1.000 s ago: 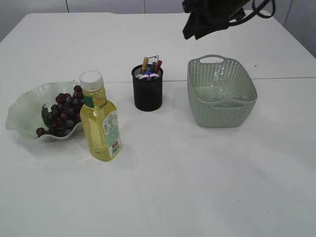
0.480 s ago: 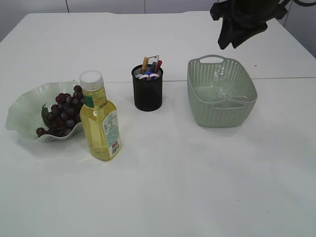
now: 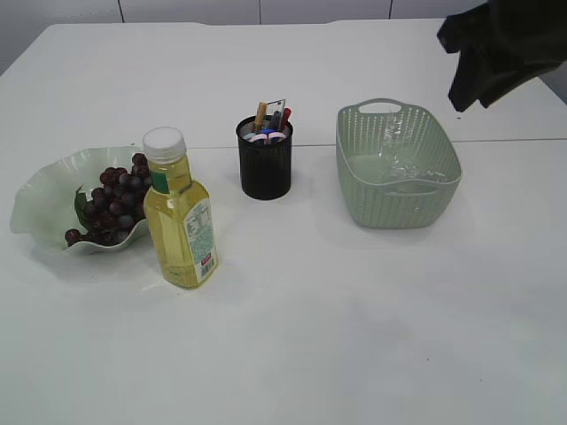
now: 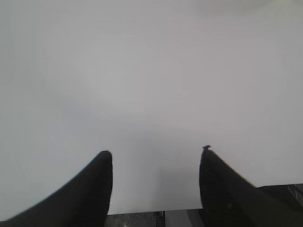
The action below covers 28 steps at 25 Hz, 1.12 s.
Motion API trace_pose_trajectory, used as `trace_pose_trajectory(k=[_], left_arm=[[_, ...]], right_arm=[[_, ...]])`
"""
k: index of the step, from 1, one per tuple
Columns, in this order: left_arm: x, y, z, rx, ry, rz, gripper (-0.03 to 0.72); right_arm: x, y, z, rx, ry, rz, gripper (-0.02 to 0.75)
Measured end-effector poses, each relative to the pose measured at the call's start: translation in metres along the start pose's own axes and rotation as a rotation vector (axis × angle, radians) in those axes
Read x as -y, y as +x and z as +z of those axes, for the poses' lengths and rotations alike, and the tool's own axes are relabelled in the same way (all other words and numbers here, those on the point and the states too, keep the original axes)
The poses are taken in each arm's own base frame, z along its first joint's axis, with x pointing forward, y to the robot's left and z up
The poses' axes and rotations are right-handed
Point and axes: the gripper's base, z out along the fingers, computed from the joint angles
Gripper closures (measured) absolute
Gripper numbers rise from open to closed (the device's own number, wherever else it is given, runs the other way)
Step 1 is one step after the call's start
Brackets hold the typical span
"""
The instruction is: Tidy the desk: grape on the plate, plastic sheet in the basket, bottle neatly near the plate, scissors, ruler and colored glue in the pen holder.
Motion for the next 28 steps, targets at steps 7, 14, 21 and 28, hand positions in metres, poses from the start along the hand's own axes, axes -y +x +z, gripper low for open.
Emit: trace_pose_trajectory(k=[7, 14, 21, 28], left_arm=[[-0.005, 0.022, -0.025, 0.100, 0.020, -0.037, 0.252], [-0.011, 0.052, -0.049, 0.236, 0.045, -0.052, 0.252], [-0.015, 0.077, -0.066, 0.379, 0.072, -0.058, 0.252], [-0.022, 0.103, -0.078, 0.522, 0.085, -0.063, 0.253]], right_arm=[[-0.008, 0.061, -0.030, 0.022, 0.027, -0.011, 0.499], [-0.019, 0.130, -0.056, 0.135, 0.039, 0.070, 0.483], [-0.032, 0.204, -0.101, 0.320, 0.046, 0.102, 0.411], [-0.043, 0.282, -0.129, 0.432, 0.062, 0.077, 0.403]])
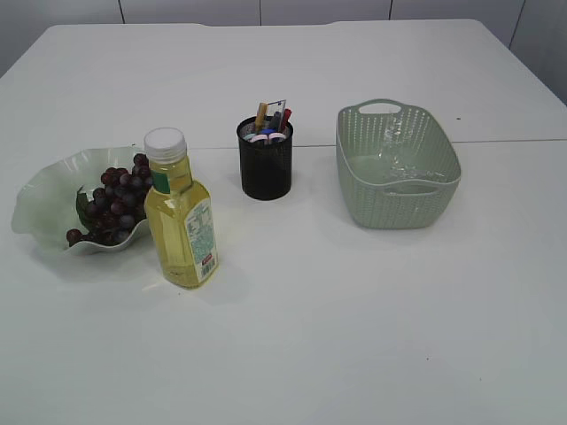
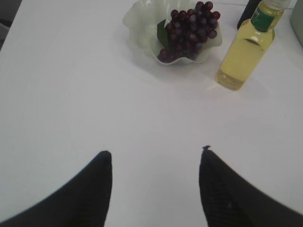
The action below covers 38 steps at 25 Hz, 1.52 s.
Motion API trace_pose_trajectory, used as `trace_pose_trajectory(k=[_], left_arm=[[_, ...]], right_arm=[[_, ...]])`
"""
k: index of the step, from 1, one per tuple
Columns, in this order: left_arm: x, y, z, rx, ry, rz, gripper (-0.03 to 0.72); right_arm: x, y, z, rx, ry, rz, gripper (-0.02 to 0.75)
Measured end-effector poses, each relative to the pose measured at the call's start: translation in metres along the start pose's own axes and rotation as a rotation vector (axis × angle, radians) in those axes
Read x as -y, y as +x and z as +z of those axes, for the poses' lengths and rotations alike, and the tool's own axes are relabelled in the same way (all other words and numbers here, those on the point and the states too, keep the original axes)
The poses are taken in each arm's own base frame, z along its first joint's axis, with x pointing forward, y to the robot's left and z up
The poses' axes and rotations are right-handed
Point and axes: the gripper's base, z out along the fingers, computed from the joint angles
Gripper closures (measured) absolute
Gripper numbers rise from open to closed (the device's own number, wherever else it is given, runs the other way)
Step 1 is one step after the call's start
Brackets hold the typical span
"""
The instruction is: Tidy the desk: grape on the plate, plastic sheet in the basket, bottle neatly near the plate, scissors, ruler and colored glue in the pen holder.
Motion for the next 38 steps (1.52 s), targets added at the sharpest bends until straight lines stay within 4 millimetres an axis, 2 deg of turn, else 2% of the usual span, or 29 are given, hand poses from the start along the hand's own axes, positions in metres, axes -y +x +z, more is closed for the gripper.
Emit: trace_pose_trajectory(k=[8, 12, 17, 20, 24, 29, 38], left_arm=[[-0.004, 0.015, -0.016, 0.105, 0.015, 0.002, 0.262], [-0.005, 0.016, -0.017, 0.107, 0.015, 0.003, 0.264], [-0.005, 0.016, -0.016, 0.103, 0.011, 0.011, 0.265], [-0.006, 0.020, -0.008, 0.071, -0.002, 0.036, 0.265], [-0.006, 0.027, 0.011, 0.033, -0.009, 0.049, 0.279], [-0.006, 0.028, 0.022, 0.056, -0.010, 0.057, 0.292], [-0.005, 0.026, 0.028, 0.093, -0.003, 0.084, 0.293]], right_arm=[[-0.009, 0.065, -0.047, 0.284, -0.069, -0.011, 0.403], [-0.009, 0.089, -0.056, 0.377, -0.064, -0.022, 0.403], [-0.009, 0.092, -0.050, 0.357, -0.072, -0.020, 0.403], [-0.005, 0.094, -0.040, 0.323, -0.037, -0.025, 0.403], [-0.001, 0.100, -0.016, 0.236, -0.001, -0.054, 0.403], [0.004, 0.109, 0.016, 0.138, 0.024, -0.066, 0.403], [0.008, 0.106, 0.026, 0.184, 0.060, -0.087, 0.403]])
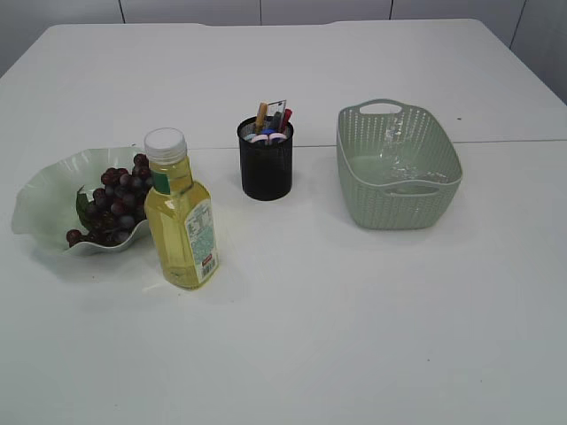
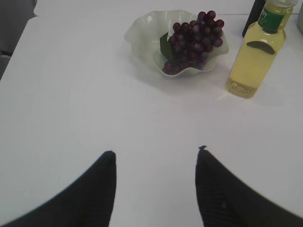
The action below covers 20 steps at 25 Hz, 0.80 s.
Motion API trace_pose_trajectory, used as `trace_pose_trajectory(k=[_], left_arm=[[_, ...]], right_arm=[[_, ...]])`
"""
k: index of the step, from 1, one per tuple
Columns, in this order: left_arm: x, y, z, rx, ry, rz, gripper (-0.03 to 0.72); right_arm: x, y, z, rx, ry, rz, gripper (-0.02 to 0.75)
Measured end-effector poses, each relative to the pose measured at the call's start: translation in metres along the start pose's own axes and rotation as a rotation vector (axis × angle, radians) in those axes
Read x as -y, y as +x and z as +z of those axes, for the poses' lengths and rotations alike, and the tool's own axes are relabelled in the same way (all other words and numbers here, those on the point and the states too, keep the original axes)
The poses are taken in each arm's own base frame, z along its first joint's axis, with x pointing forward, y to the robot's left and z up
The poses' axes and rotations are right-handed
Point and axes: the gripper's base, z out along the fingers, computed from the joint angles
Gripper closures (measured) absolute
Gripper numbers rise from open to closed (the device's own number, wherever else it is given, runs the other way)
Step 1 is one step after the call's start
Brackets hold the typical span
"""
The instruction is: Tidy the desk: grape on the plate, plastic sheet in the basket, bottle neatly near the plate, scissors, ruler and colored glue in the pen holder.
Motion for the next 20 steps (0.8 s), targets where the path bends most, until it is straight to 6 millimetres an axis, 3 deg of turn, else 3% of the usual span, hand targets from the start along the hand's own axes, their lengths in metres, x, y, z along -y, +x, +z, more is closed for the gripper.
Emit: trace_pose_trajectory(k=[20], left_arm=[[0.0012, 0.0005, 0.0011, 0.000, 0.013, 0.023, 0.305]], right_arm=[[-0.0009, -0.0006, 0.0002, 0.001, 0.069, 0.042, 0.404]])
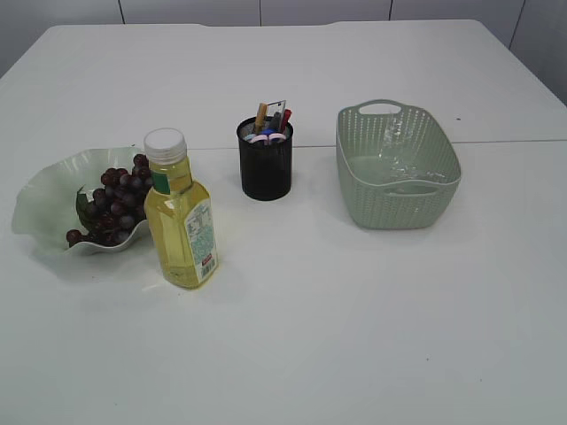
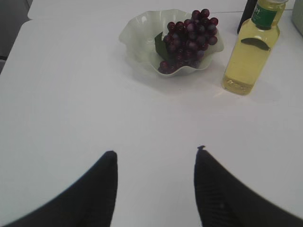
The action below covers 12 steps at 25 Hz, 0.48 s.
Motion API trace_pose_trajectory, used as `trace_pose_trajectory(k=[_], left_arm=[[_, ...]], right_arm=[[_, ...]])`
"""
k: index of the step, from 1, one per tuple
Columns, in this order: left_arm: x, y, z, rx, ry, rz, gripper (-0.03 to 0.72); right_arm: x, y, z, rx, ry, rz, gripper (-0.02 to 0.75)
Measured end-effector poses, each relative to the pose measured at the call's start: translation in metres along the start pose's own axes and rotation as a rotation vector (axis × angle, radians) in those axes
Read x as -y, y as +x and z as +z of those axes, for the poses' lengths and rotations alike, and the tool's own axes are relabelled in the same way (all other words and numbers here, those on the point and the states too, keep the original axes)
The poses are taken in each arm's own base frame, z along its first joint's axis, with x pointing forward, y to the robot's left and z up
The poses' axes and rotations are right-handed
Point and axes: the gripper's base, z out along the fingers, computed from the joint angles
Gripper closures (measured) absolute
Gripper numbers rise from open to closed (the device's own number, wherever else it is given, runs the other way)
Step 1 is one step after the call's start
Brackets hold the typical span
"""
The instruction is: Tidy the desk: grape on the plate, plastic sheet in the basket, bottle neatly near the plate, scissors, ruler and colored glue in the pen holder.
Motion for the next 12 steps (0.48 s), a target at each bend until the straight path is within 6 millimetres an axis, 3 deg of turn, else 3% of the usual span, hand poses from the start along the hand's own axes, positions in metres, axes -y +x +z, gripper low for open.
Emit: trace_pose_trajectory(k=[12], left_arm=[[0.0003, 0.0001, -0.0002, 0.002, -0.039, -0.021, 0.316]], right_arm=[[-0.0001, -0.0002, 0.0000, 0.002, 0.007, 0.004, 0.405]])
